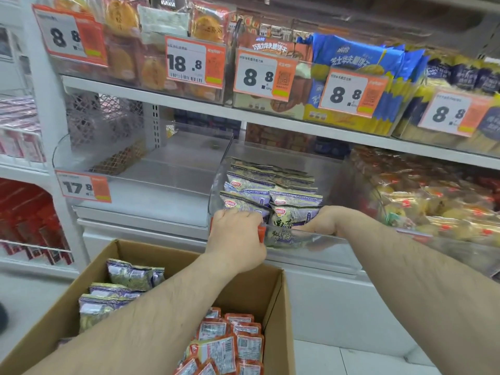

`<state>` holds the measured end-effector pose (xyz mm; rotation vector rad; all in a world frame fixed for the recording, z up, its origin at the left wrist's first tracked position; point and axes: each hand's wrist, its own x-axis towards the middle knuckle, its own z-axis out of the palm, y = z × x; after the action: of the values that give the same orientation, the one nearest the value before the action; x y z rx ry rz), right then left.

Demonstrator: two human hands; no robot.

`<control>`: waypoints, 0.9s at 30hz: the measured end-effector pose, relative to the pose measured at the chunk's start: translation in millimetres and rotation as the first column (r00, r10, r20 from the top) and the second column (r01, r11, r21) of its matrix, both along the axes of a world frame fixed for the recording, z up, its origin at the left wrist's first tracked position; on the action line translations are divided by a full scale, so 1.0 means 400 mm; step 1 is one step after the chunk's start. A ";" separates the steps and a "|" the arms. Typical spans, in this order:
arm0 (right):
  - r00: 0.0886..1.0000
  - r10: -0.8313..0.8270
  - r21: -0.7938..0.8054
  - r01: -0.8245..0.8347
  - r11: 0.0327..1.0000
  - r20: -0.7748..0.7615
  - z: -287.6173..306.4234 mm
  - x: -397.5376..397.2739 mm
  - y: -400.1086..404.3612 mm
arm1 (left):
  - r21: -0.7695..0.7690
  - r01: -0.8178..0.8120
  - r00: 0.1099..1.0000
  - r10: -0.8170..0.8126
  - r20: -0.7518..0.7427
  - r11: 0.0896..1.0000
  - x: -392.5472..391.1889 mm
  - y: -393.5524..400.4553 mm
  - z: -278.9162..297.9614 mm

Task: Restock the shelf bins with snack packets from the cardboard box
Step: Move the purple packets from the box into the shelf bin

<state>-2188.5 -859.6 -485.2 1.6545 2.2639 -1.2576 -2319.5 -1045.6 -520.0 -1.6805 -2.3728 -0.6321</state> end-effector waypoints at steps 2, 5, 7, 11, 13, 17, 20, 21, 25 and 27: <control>0.999 -0.035 -0.111 0.036 0.993 0.011 -0.002 -0.007 -0.006 | -0.006 0.001 1.000 -0.001 0.003 1.000 0.001 -0.003 0.003; 0.997 -0.071 -0.184 0.071 0.980 0.005 -0.005 -0.012 -0.006 | -0.032 0.004 1.000 -0.004 0.011 0.999 0.004 -0.008 0.012; 0.995 -0.097 -0.209 0.092 0.974 -0.013 -0.001 -0.011 -0.009 | -0.047 0.008 1.000 -0.007 0.013 0.999 0.004 -0.010 0.017; 0.985 -0.170 -0.156 0.172 0.973 0.028 0.034 0.013 -0.025 | -0.069 0.028 0.999 -0.025 0.036 0.997 0.001 -0.018 0.022; 0.985 -0.148 -0.114 0.158 0.981 0.089 0.063 0.024 -0.036 | -0.087 0.055 0.998 -0.051 0.044 0.995 -0.003 -0.018 0.025; 0.974 -0.159 0.224 0.121 0.967 0.160 0.121 0.032 -0.103 | 0.112 0.188 0.947 -0.210 0.243 0.976 -0.018 -0.063 0.020; 0.969 -0.246 0.701 0.159 0.695 0.024 0.100 0.012 -0.197 | 0.351 0.102 0.871 -0.254 0.421 0.931 -0.036 -0.164 -0.006; 0.982 -0.171 0.835 0.161 0.526 -0.081 0.076 0.000 -0.236 | 0.365 0.030 0.851 -0.215 0.479 0.931 -0.046 -0.207 -0.025; 0.869 0.436 0.955 0.124 0.268 -0.235 -0.051 -0.084 -0.410 | 0.201 -0.262 0.668 0.027 0.744 0.944 -0.110 -0.375 -0.128; 0.850 0.522 0.904 -0.173 0.391 -0.063 -0.122 -0.144 -0.478 | 0.086 -0.367 0.543 0.138 0.828 0.926 -0.147 -0.441 -0.180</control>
<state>-2246.0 -1050.7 -533.9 0.8908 3.6079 -0.1714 -2378.5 -1222.1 -592.2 -0.9581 -2.8092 -1.8931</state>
